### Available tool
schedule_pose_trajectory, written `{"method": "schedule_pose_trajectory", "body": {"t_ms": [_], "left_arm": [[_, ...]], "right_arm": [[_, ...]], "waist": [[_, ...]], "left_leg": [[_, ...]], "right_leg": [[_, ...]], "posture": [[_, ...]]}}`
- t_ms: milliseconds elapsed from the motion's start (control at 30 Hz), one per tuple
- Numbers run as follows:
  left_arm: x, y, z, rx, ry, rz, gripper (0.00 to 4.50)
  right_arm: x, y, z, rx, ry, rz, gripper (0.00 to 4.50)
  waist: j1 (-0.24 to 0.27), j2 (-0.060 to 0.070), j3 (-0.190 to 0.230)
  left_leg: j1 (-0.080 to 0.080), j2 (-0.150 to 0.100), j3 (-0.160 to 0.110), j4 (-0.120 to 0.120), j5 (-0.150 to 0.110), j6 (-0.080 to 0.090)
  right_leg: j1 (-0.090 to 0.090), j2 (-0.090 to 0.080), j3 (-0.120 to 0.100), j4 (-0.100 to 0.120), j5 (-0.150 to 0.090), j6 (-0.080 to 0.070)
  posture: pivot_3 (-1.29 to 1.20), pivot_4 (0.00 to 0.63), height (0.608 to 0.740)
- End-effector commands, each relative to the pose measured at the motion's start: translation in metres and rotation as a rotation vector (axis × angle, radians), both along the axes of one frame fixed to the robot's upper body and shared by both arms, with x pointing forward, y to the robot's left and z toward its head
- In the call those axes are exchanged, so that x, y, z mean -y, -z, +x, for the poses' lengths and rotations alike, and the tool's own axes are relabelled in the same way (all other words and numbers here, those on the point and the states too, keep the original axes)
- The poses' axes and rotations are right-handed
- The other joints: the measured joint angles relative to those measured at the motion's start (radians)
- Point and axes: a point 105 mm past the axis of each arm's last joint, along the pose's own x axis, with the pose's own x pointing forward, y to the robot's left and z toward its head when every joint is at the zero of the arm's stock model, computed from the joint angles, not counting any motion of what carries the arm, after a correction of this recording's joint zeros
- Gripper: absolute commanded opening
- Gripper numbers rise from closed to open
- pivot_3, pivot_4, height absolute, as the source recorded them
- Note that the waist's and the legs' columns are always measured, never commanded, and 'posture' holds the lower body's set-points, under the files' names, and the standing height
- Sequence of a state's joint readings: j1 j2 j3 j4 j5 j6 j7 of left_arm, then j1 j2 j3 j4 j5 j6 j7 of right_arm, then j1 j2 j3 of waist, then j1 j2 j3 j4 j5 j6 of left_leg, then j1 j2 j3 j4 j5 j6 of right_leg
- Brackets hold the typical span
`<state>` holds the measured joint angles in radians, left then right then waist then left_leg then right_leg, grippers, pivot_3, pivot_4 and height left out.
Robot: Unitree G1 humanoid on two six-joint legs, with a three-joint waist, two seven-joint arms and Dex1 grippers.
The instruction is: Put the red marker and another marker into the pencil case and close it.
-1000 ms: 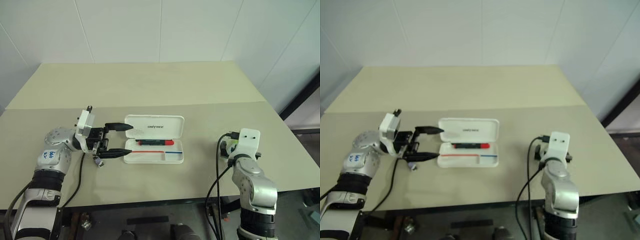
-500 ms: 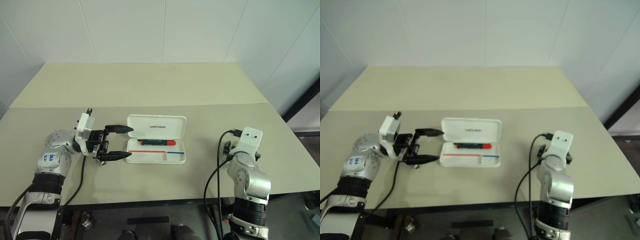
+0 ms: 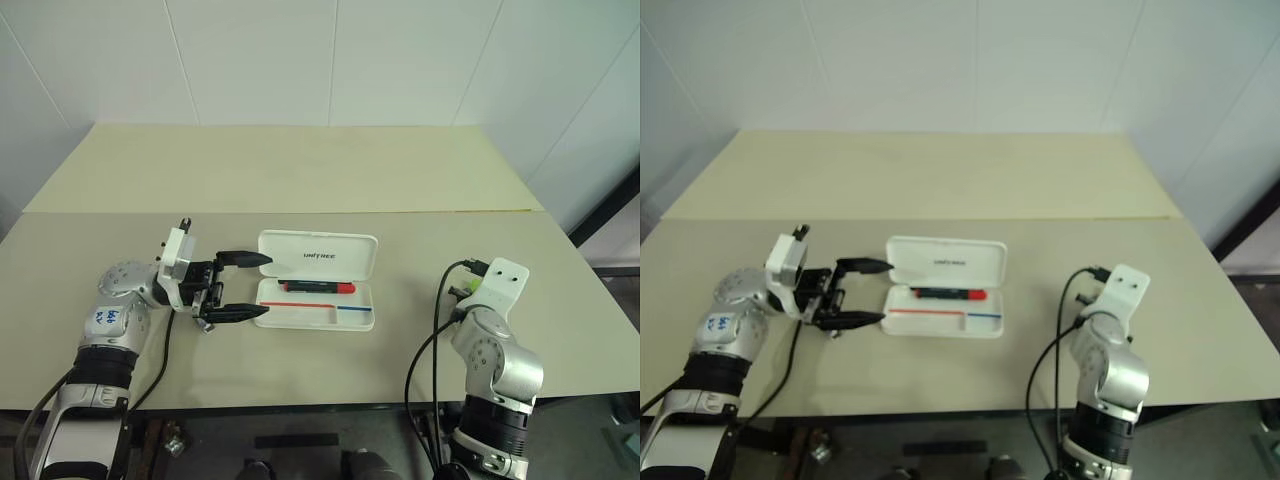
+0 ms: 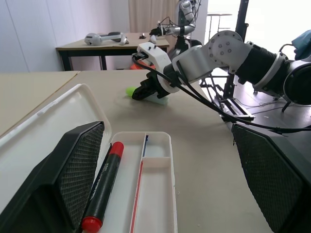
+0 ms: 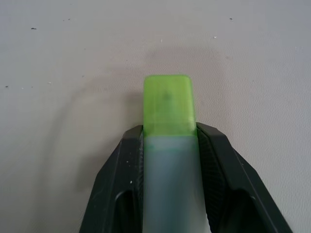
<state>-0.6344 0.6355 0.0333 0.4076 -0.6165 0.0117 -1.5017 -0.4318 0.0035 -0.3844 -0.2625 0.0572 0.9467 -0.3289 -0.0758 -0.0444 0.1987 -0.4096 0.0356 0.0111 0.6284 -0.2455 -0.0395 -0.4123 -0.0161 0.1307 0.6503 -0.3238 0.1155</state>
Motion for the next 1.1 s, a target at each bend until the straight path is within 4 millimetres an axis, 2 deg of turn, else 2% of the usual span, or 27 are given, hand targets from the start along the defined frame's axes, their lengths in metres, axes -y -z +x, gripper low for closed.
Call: {"method": "schedule_pose_trajectory", "body": {"t_ms": [33,167,267,367,433,567,700,767,933,1100], "left_arm": [[0.0,-0.01,-0.005,0.053,0.069,0.01,4.5],[-0.001,-0.011,-0.003,0.053,0.07,0.009,4.5],[-0.002,-0.012,-0.001,0.056,0.064,0.01,4.5],[-0.002,-0.013,-0.001,0.058,0.061,0.01,4.5],[-0.002,-0.012,0.0,0.059,0.058,0.01,4.5],[-0.004,-0.013,-0.002,0.063,0.05,0.005,4.5],[-0.012,-0.012,-0.004,0.058,0.024,0.009,4.5],[-0.017,-0.012,-0.006,0.054,0.009,0.012,4.5],[-0.035,-0.006,-0.007,0.026,-0.042,0.021,4.5],[-0.044,-0.002,-0.006,0.017,-0.081,0.039,4.5]], "right_arm": [[0.001,-0.035,0.008,0.124,-0.125,-0.119,1.12],[-0.026,-0.08,0.018,0.258,-0.396,-0.235,1.12],[-0.055,-0.115,0.021,0.356,-0.624,-0.292,1.12],[-0.098,-0.146,0.013,0.436,-0.932,-0.344,1.12],[-0.131,-0.157,0.0,0.461,-1.171,-0.377,1.12],[-0.176,-0.149,-0.029,0.426,-1.546,-0.41,1.12],[-0.205,-0.132,-0.056,0.382,-1.821,-0.4,1.12],[-0.215,-0.122,-0.062,0.356,-1.903,-0.4,1.12],[-0.239,-0.096,-0.062,0.283,-2.065,-0.445,1.12],[-0.253,-0.081,-0.036,0.235,-2.117,-0.501,1.12]], "waist": [[-0.005,0.001,0.001],[-0.021,0.002,0.001],[-0.031,0.002,0.001],[-0.033,0.002,0.002],[-0.034,0.003,0.002],[-0.031,0.003,0.002],[-0.025,0.003,0.002],[-0.025,0.003,0.002],[-0.024,0.003,0.002],[-0.025,0.002,0.002]], "left_leg": [[0.0,-0.003,0.0,0.0,0.0,0.0],[0.001,-0.004,0.0,0.0,0.0,0.0],[0.002,0.0,0.0,0.0,0.0,0.0],[0.002,0.002,0.0,0.0,0.0,0.001],[0.002,0.003,0.0,0.0,0.0,0.001],[0.002,0.003,-0.002,0.0,0.0,0.0],[0.0,0.004,-0.004,0.001,0.0,0.0],[0.001,0.005,-0.003,0.001,0.0,0.0],[0.002,0.007,-0.003,0.003,0.0,0.0],[0.002,0.006,-0.002,0.004,0.0,0.0]], "right_leg": [[0.0,-0.001,0.001,0.0,0.0,0.0],[-0.001,0.0,0.004,0.0,0.001,0.003],[-0.001,0.005,0.007,0.002,0.001,0.003],[-0.002,0.008,0.006,0.003,0.0,0.003],[-0.002,0.008,0.006,0.003,0.0,0.003],[-0.001,0.007,0.005,0.002,0.0,0.003],[-0.002,0.004,0.005,0.001,0.0,0.003],[-0.002,0.004,0.006,0.002,0.0,0.003],[-0.002,0.005,0.005,0.003,0.0,0.003],[-0.002,0.006,0.004,0.005,0.0,0.002]], "posture": [[0.0,0.15,0.74],[0.0,0.15,0.74],[0.0,0.15,0.74],[0.0,0.15,0.74],[0.0,0.15,0.74],[0.0,0.15,0.74],[0.0,0.15,0.74],[0.0,0.15,0.74],[0.0,0.15,0.74],[0.0,0.15,0.74]]}}
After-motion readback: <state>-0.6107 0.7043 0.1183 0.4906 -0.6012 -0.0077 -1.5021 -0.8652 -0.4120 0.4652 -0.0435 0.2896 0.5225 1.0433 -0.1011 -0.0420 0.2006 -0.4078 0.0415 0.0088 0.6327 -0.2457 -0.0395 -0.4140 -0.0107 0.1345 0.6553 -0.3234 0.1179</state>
